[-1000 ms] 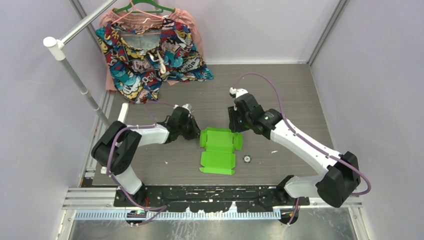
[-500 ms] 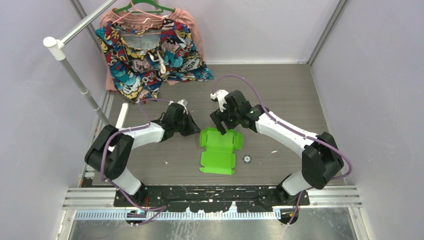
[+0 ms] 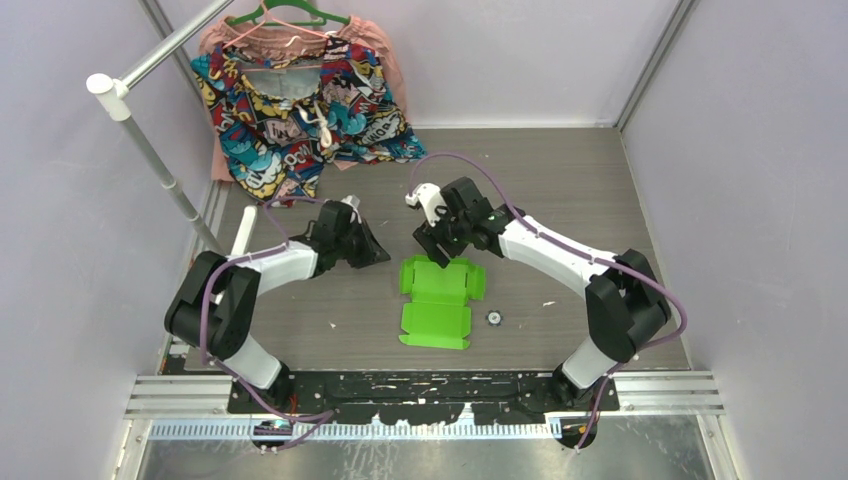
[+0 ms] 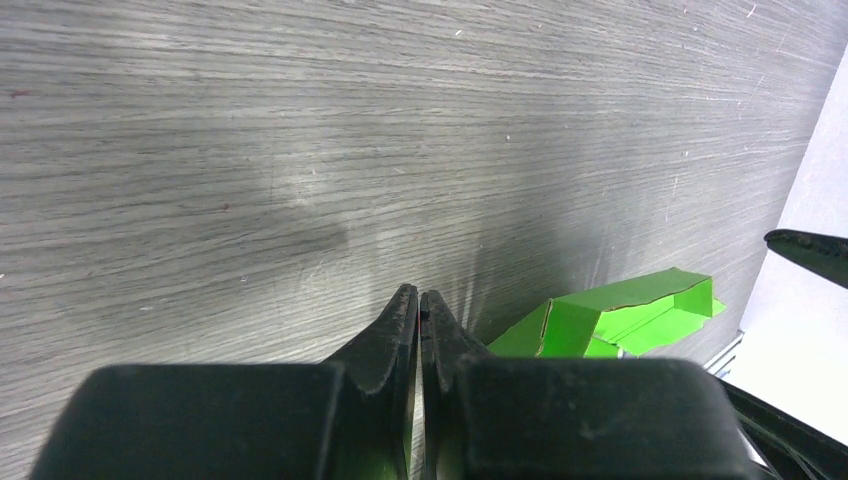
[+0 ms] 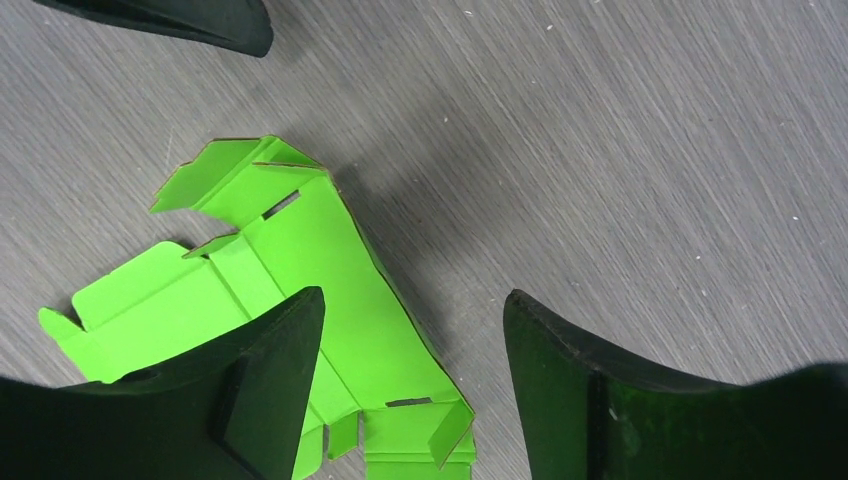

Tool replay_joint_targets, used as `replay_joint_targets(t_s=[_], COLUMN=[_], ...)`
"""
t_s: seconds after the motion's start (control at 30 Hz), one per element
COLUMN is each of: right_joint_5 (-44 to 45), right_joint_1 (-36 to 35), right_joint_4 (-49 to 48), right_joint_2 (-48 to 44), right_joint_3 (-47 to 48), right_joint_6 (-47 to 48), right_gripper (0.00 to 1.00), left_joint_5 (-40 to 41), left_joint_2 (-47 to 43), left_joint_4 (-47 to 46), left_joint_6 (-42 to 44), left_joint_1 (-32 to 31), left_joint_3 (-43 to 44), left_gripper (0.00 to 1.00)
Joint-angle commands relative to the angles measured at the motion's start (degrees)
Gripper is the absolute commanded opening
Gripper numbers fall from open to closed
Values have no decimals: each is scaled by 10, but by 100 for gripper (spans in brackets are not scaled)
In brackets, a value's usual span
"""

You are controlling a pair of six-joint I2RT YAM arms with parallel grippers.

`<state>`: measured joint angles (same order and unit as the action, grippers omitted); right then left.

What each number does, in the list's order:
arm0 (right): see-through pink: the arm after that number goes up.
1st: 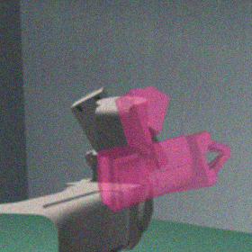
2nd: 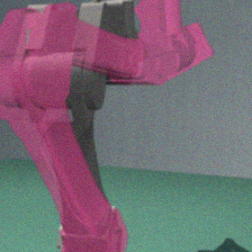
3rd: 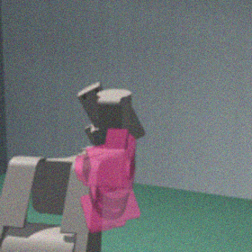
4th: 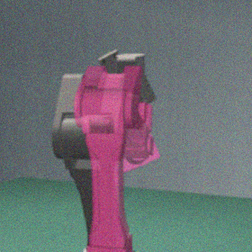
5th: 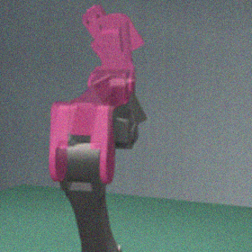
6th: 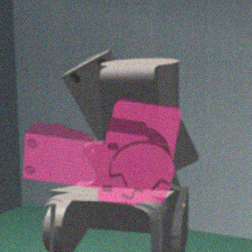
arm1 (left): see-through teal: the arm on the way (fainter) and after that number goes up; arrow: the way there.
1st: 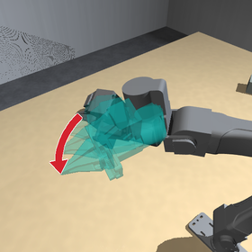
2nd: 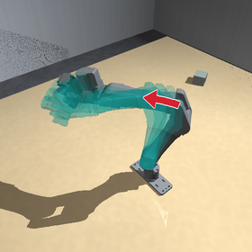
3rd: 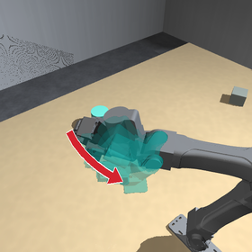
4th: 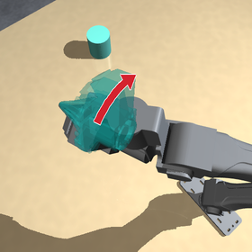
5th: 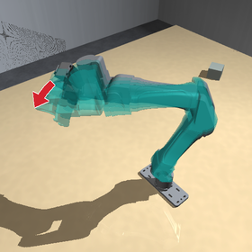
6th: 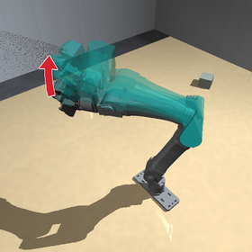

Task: Fold the paper box
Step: Fold the paper box at the center of the board.

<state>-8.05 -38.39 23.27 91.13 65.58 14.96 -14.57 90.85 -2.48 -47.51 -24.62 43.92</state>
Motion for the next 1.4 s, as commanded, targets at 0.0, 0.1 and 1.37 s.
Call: replay_joint_targets(t_s=[0.0,0.1,1.37], right_joint_5=[-33,-38,120], right_joint_1=[2,2,-61], right_joint_4=[-9,-6,-58], right_joint_2=[-3,8,103], right_joint_3=[10,11,-26], right_joint_6=[14,11,-178], right_gripper=[70,67,5], left_joint_5=[-24,-31,-31], left_joint_2=[-20,-19,-32], left_joint_4=[7,9,73], left_joint_6=[8,6,36], left_joint_1=[12,16,41], left_joint_3=[9,11,32], left_gripper=[5,5,5])
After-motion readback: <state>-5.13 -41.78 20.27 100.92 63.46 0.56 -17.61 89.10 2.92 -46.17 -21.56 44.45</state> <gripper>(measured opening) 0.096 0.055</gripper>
